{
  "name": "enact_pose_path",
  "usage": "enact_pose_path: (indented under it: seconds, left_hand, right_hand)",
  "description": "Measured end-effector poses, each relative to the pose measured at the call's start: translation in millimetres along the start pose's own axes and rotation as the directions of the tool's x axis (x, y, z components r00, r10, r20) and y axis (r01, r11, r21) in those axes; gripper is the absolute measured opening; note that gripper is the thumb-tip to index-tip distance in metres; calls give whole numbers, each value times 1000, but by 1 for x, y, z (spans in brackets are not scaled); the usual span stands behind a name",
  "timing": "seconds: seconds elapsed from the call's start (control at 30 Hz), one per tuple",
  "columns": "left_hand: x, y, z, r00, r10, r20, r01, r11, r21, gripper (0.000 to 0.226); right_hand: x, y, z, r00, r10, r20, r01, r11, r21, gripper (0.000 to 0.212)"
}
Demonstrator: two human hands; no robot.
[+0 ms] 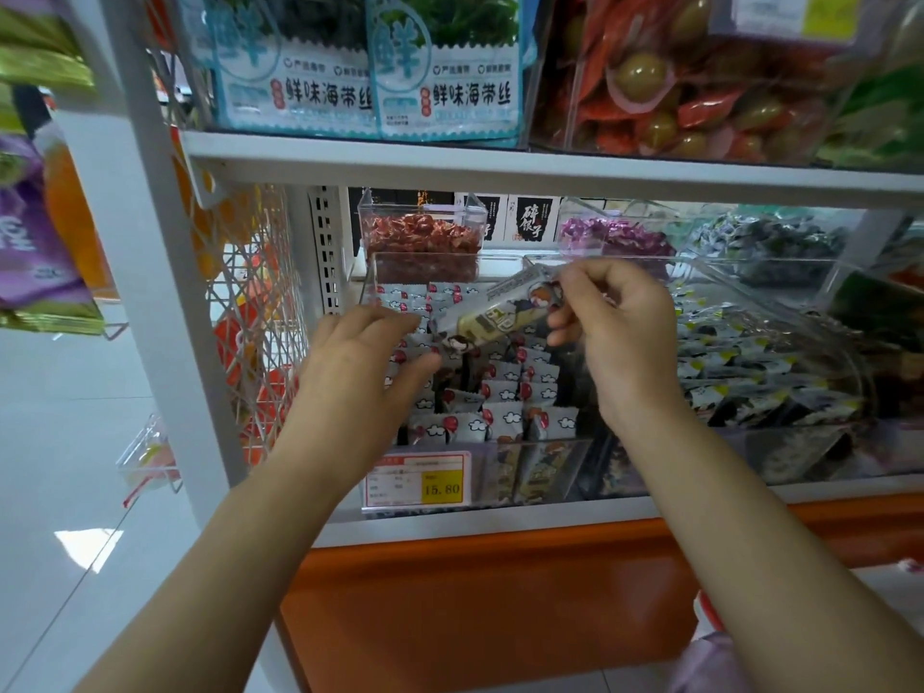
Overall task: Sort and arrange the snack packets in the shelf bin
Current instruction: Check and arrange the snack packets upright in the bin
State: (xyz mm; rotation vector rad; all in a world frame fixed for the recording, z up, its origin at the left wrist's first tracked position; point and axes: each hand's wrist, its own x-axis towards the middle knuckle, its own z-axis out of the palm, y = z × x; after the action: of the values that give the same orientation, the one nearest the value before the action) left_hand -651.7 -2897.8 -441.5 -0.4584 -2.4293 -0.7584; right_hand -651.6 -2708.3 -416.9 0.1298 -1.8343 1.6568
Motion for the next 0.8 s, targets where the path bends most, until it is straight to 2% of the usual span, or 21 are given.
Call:
enact_pose_path:
  seconds: [0.1, 0.17, 0.3, 0.4, 0.5, 0.63, 0.8]
  left_hand:
    - [0, 3, 2, 999, -16, 44, 19, 998, -62, 48]
    - [-1, 4, 0, 997, -51, 50, 59, 983, -175, 42]
    - [-3, 8, -7, 982, -172, 82, 190, 872, -450, 4]
    - [-5, 10, -10, 969, -224, 106, 243, 775, -583, 10]
    - [-5, 11, -12, 956, -248, 155, 287, 698, -656, 14]
    - [-6, 7, -12, 933, -295, 206, 350, 607, -714, 7]
    - [-8, 7, -15, 879, -292, 377, 461, 323, -826, 26]
  right_hand:
    - [-9, 1, -3, 974, 220, 47, -225, 944, 241, 13]
    - [-14, 3, -4, 949, 302, 89, -315, 898, 307, 14]
    - [-20, 4, -8, 923, 335, 191, -385, 832, 399, 11]
    - [-23, 4, -10, 916, 326, 233, -395, 835, 384, 17]
    - [-28, 5, -11, 914, 348, 210, -402, 853, 334, 16]
    - [-29, 7, -10, 889, 422, 178, -458, 829, 320, 13]
    - [-29, 10, -7, 843, 493, 217, -537, 747, 392, 18]
